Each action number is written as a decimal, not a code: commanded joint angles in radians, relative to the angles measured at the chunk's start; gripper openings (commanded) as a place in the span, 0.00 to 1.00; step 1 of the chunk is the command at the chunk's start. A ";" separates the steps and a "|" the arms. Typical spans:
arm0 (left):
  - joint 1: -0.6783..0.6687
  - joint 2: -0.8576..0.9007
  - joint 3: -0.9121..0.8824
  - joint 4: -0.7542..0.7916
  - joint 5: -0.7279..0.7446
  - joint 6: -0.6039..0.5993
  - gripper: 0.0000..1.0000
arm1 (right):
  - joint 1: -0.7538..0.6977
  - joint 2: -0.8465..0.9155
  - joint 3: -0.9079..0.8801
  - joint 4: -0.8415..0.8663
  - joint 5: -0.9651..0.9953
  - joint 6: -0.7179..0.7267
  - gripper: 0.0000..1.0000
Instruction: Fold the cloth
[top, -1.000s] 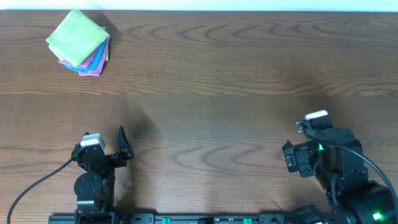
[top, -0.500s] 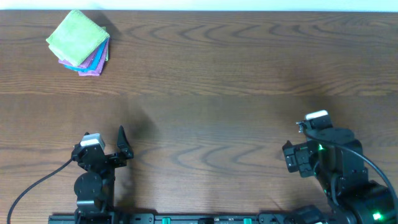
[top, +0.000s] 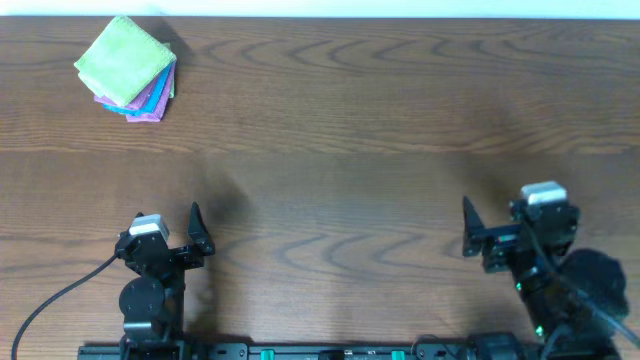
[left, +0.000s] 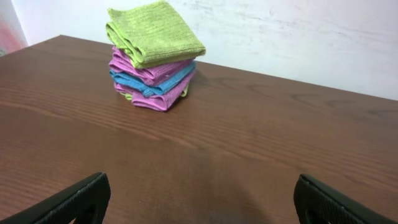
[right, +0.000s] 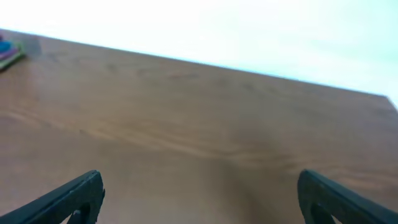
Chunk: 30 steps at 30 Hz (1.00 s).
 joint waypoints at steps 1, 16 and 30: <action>-0.002 -0.010 -0.033 -0.005 -0.010 0.018 0.95 | -0.009 -0.066 -0.108 0.029 -0.035 -0.010 0.99; -0.002 -0.010 -0.033 -0.005 -0.010 0.018 0.95 | 0.037 -0.302 -0.518 0.277 -0.016 -0.010 0.99; -0.002 -0.010 -0.033 -0.005 -0.010 0.018 0.95 | 0.034 -0.419 -0.621 0.278 0.029 -0.011 0.99</action>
